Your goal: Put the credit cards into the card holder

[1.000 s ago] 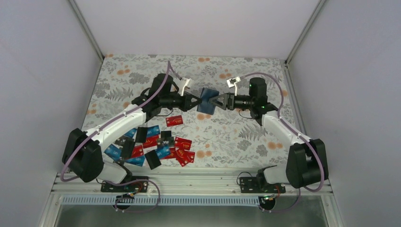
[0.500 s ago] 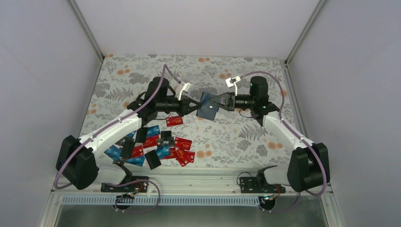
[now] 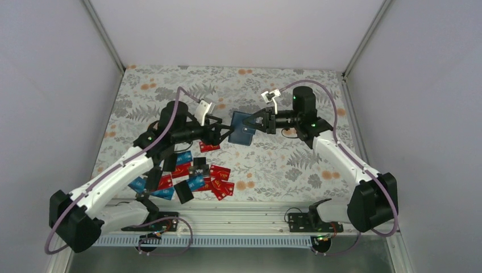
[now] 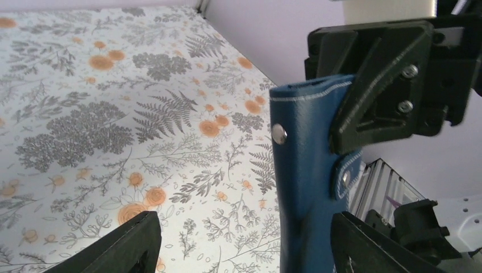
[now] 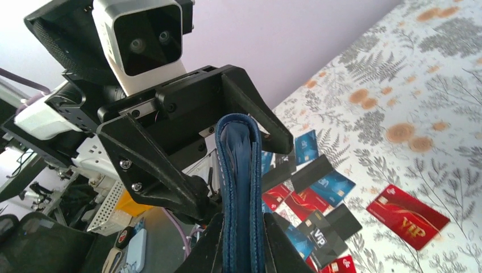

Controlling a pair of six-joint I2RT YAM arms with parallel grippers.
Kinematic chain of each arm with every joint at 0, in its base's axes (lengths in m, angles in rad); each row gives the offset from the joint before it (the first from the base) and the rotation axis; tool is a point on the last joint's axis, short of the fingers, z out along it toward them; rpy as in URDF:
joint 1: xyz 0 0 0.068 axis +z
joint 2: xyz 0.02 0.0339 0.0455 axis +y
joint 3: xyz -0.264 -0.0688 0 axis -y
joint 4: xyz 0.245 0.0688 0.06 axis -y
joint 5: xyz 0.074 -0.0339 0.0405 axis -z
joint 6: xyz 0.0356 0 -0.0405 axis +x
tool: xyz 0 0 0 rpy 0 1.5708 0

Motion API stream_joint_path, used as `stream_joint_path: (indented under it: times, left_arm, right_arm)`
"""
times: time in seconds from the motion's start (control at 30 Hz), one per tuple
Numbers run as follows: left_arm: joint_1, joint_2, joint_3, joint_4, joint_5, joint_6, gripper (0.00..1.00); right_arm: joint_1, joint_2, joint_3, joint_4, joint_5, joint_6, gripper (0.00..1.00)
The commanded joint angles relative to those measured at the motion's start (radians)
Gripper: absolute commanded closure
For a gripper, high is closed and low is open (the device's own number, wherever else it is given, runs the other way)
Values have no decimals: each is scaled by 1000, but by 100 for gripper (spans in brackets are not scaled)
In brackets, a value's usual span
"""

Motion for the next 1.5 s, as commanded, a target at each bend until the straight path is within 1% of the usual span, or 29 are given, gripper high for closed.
stream_joint_path:
  times: [0.0,0.2,0.33,0.53,0.7,0.8,0.93,1.0,1.03,1.13,1.17,1.2,1.23,1.27,1.37,1.4,1.47]
  left_arm:
    - [5,-95,-25,-33,13,59,25]
    - [5,-169,-44,-23,146,82,25]
    - [5,-197,-31,-26,188,98,25]
    - [5,-186,-24,1,250,89,31]
    - [5,-165,-49,37,283,67,34]
    - [5,-150,-54,63,287,54,39]
    - [5,-121,-53,94,304,39,49]
    - [5,-103,-54,112,318,35,57]
    - [5,-90,-55,119,326,33,62]
    - [4,-66,-55,140,324,27,86]
    - [5,-60,-55,142,310,26,92]
    - [5,-55,-53,140,295,26,97]
    - [4,-50,-50,134,268,27,97]
    - [5,-49,-50,123,226,25,98]
    - [5,-40,-49,96,115,27,98]
    - [5,-34,-45,83,70,26,98]
    - [5,-18,-37,63,1,30,97]
  right_arm:
    - [26,12,59,-23,-70,-55,96]
    - [61,-1,69,-15,-134,-87,96]
    - [80,-15,78,-24,-145,-102,96]
    - [92,-31,92,-22,-142,-105,96]
    - [99,-39,100,-21,-151,-103,96]
    - [104,-47,106,-20,-150,-101,96]
    - [114,-49,120,-26,-145,-101,96]
    - [120,-48,124,-30,-139,-101,96]
    - [120,-47,125,-35,-133,-103,96]
    - [122,-46,129,-56,-104,-115,96]
    - [123,-44,132,-67,-82,-119,96]
    - [123,-44,138,-85,-52,-124,95]
    - [122,-44,145,-103,-9,-126,91]
    - [123,-43,151,-125,70,-125,81]
    - [123,-39,158,-183,278,-99,43]
    - [123,-39,158,-197,345,-90,32]
    - [123,-41,153,-216,433,-70,19]
